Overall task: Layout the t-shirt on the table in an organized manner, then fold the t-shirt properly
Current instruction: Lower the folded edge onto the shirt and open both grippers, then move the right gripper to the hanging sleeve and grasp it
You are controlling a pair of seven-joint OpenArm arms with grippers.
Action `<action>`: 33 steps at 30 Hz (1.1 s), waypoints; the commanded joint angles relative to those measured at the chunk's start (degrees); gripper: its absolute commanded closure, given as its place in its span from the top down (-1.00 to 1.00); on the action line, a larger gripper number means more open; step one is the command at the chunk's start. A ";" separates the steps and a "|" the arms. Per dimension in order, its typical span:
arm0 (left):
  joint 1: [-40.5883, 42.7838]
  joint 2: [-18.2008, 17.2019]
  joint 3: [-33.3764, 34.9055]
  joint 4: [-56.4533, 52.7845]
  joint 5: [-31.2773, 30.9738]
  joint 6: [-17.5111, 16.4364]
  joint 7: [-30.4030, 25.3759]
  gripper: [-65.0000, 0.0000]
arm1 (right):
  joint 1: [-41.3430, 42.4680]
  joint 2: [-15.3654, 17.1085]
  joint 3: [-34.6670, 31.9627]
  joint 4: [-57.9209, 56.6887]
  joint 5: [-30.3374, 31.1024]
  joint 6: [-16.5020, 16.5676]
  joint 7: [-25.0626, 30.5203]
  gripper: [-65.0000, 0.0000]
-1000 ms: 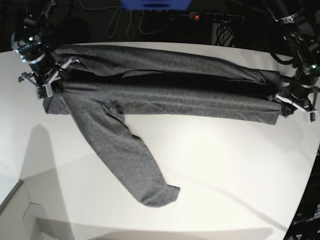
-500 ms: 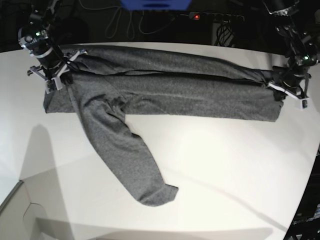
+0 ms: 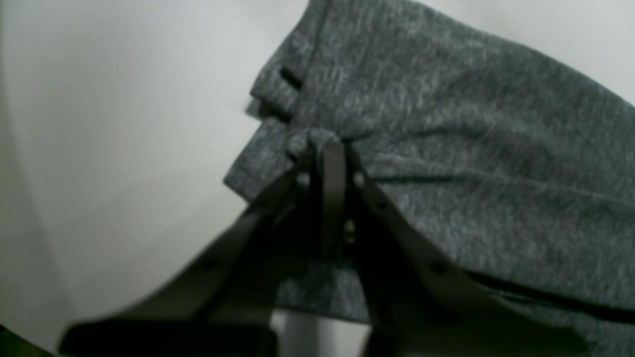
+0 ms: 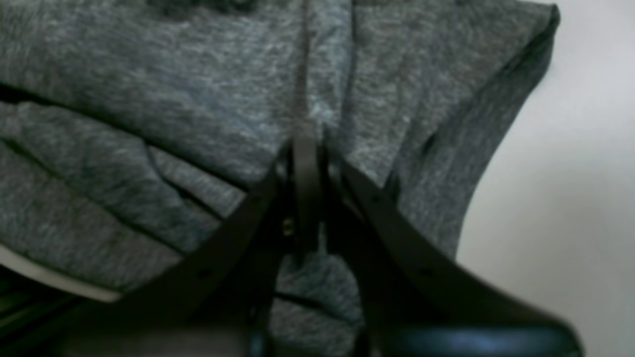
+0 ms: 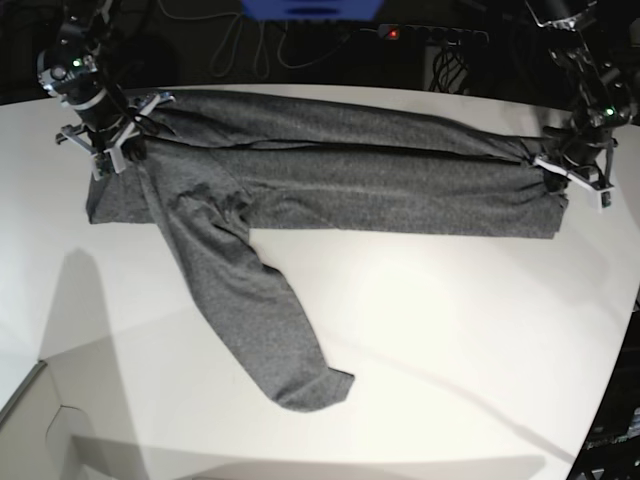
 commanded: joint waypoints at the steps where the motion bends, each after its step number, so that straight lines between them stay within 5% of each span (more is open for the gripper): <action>1: -0.32 -0.67 -0.35 0.60 -0.49 0.08 -0.34 -1.00 | -0.02 0.48 0.05 0.90 0.88 -0.25 1.28 -1.00; 6: -0.50 -0.67 -0.35 0.60 -0.32 0.08 -0.25 -0.94 | -1.25 0.92 0.05 1.07 0.71 -0.25 1.19 -1.00; 14: -0.32 -0.58 -0.35 0.69 -0.67 0.08 -0.25 -0.32 | -1.60 1.80 2.95 1.43 0.62 -0.25 1.19 -0.43; 24: -0.41 -0.58 -0.35 0.69 -0.67 0.08 -0.34 -0.31 | 6.13 -0.66 13.85 3.01 0.97 -0.25 1.19 -0.11; 29: -0.24 -0.58 -0.35 0.69 -0.67 0.08 -0.34 -0.31 | 10.26 -1.28 6.56 4.85 0.80 -0.25 1.19 0.17; 33: -0.24 -0.58 -0.35 0.69 -0.67 0.08 -0.25 -0.31 | 14.66 -1.28 -1.71 3.01 0.62 -0.25 1.19 0.21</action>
